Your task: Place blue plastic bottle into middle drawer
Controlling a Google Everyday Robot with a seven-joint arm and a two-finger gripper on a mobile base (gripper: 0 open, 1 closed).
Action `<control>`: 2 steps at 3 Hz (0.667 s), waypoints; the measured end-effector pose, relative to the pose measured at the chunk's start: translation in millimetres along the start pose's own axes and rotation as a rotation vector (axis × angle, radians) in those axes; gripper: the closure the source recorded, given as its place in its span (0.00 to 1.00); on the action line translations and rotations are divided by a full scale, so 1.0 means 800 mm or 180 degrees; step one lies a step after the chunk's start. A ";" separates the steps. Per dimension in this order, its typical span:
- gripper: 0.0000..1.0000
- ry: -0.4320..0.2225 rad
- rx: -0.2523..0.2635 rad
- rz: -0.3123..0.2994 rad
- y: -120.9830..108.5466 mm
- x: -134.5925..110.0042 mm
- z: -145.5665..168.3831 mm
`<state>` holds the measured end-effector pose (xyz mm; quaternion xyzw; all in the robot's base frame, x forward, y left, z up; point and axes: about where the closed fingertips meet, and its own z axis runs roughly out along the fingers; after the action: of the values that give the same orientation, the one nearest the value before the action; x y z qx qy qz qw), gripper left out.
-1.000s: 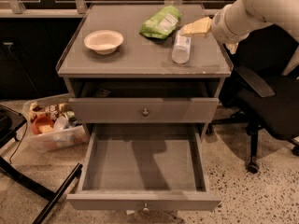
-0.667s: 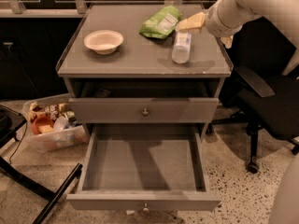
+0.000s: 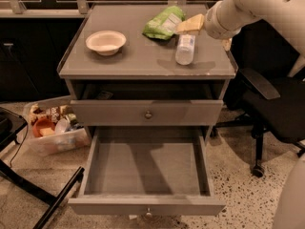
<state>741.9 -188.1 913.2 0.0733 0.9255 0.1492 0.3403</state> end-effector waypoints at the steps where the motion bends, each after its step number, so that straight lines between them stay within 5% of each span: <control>1: 0.00 0.0069 -0.0166 -0.0125 0.034 0.009 0.018; 2: 0.00 0.0092 -0.0205 -0.0225 0.061 0.014 0.035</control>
Offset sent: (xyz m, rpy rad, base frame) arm 0.0204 0.0824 -0.0146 -0.0146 -0.0138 0.1328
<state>753.4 -133.1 901.9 0.0275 0.9271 0.1678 0.3342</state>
